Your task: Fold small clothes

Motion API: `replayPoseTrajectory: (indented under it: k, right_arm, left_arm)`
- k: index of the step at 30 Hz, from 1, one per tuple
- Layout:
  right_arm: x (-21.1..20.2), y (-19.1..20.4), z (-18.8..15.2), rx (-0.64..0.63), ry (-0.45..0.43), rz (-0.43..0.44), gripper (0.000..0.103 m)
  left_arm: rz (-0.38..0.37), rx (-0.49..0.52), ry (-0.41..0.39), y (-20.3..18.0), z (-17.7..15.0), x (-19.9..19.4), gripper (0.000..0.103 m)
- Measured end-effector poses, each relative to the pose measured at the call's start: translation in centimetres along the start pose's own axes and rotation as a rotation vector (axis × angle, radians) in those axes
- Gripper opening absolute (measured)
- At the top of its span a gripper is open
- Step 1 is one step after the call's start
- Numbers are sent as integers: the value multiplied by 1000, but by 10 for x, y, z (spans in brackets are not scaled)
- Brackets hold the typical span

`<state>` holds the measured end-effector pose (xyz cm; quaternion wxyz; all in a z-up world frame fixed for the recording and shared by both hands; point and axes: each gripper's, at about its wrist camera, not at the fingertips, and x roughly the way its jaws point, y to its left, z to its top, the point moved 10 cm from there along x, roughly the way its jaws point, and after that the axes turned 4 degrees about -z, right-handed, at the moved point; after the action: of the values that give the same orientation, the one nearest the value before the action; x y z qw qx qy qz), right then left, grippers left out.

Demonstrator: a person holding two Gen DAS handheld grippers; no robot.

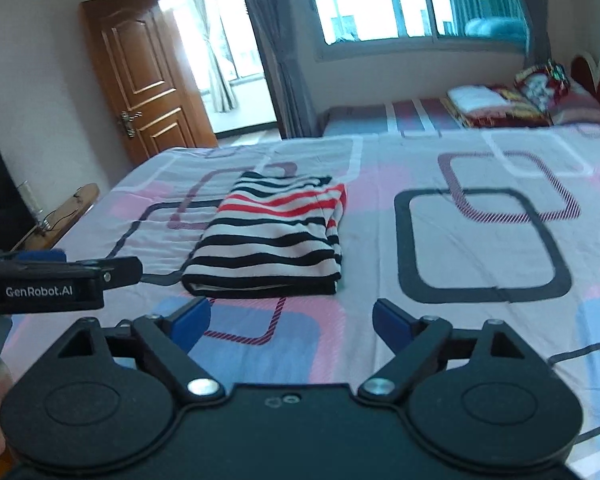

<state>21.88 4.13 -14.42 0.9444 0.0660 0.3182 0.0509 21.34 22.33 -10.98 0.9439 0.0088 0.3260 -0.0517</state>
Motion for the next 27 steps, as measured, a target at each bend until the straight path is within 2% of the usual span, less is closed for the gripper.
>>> replayPoseTrajectory:
  k: [3, 7, 11, 16, 27]
  right_arm:
    - [-30, -2, 3, -16, -31, -9, 93]
    - [-68, -2, 10, -53, -78, -42, 102]
    - [-98, -3, 16, -65, -125, -102, 102]
    - [-115, -1, 11, -93, -129, -157, 102]
    - [-143, 12, 9, -126, -222, -171, 102]
  left_arm:
    - [16, -12, -25, -6, -6, -29, 103]
    - [48, 11, -10, -14, -16, -55, 103]
    - [42, -18, 15, -18, -25, -74, 103]
    - [43, -34, 22, -20, -35, -92, 103]
    - [61, -53, 2, -13, -44, -117, 103]
